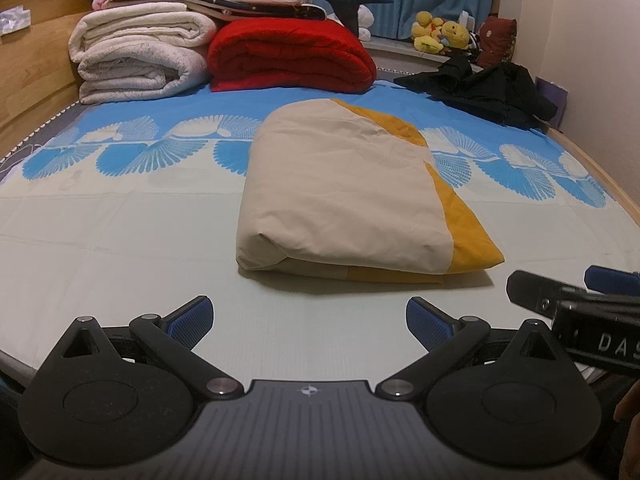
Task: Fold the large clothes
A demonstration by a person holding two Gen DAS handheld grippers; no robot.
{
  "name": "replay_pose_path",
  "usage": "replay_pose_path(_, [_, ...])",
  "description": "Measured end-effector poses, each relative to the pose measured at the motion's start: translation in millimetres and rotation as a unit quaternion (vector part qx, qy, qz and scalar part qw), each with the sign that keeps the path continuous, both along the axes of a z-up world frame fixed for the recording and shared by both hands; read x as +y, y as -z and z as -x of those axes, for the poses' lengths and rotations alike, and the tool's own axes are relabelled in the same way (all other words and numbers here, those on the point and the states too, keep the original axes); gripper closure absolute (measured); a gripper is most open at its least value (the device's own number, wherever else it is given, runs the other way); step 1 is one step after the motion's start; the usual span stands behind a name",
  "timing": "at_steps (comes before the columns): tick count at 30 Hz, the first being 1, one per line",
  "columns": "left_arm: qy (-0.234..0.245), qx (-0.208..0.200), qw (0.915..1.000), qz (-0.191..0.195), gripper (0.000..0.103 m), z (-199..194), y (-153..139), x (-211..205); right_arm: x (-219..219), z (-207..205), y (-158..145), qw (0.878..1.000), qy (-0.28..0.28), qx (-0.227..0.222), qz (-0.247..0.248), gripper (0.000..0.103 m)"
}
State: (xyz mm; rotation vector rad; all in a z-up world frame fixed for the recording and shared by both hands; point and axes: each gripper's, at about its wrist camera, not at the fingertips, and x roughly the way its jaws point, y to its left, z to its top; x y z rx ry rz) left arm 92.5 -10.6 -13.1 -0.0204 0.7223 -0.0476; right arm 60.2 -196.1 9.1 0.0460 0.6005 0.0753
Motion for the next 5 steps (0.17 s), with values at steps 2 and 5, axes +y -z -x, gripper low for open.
replay_pose_path(2, [0.004, -0.009, 0.9999, -0.002, 0.001, 2.0, -0.2, 0.6, 2.5, 0.4, 1.9, 1.0, -0.002, 0.002, 0.003, 0.009])
replay_pose_path(5, [0.005, -0.022, 0.9997, -0.007, 0.001, 3.8, -2.9, 1.7, 5.6, 2.5, 3.6, 1.0, -0.002, 0.002, 0.001, 0.009])
